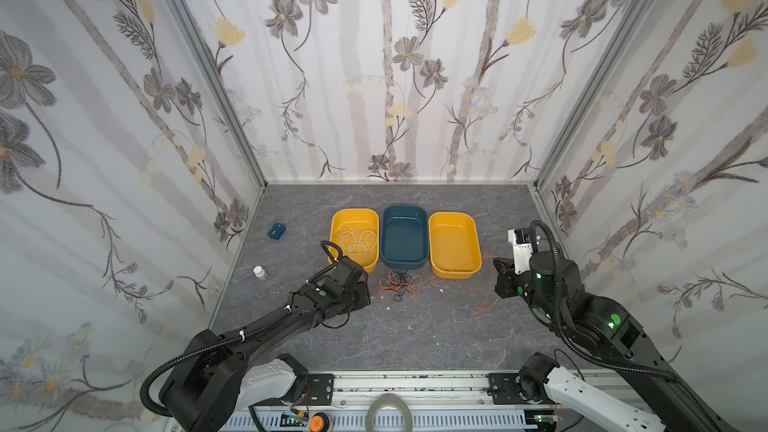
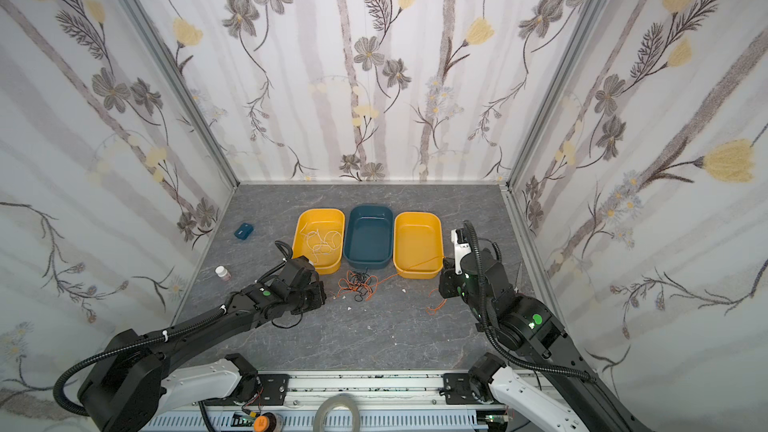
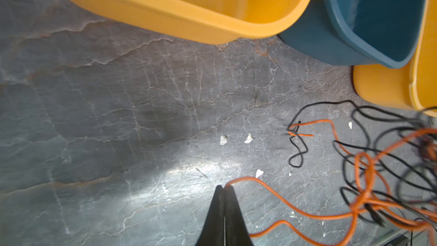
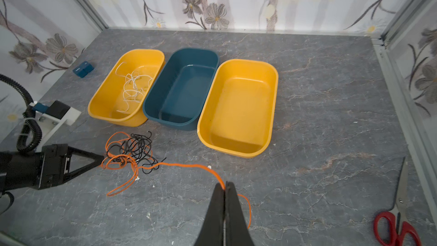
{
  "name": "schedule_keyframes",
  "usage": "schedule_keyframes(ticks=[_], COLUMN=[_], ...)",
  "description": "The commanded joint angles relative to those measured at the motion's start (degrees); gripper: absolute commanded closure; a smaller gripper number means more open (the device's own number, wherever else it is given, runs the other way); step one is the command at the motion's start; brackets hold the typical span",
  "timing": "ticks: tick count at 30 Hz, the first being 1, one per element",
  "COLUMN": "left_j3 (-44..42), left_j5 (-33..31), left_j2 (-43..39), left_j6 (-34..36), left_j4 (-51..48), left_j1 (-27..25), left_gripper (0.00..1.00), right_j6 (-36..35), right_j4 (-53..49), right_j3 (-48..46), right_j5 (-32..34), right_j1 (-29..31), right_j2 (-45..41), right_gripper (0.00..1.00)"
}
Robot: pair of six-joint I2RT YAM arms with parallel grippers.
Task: Untangle the cables
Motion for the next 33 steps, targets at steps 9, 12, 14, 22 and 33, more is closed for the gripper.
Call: schedule_keyframes(ticks=[9, 12, 14, 22, 33], left_j3=[1.0, 3.2, 5.8, 11.7, 25.3], left_j5=[5.7, 6.0, 7.0, 10.8, 15.7], left_j2=[-0.6, -1.7, -2.0, 1.3, 25.3], left_j6=[2.9, 4.7, 6.7, 7.6, 13.9], left_j4=[-0.6, -3.7, -6.9, -4.1, -0.6], left_j1=[0.1, 0.1, 0.1, -1.5, -7.1], left_gripper=[0.83, 0.61, 0.52, 0.45, 0.44], right_j6=[3.8, 3.9, 4.0, 2.9, 2.1], right_j4=[10.4, 10.5, 10.4, 10.9, 10.8], right_j3=[-10.3, -11.3, -11.7, -12.1, -13.2], right_j5=[-17.8, -17.4, -17.3, -17.4, -17.5], right_j1=[3.6, 4.5, 4.5, 7.7, 9.1], right_j2=[4.8, 5.0, 5.0, 4.5, 0.4], right_gripper=[1.0, 1.0, 1.0, 1.0, 1.0])
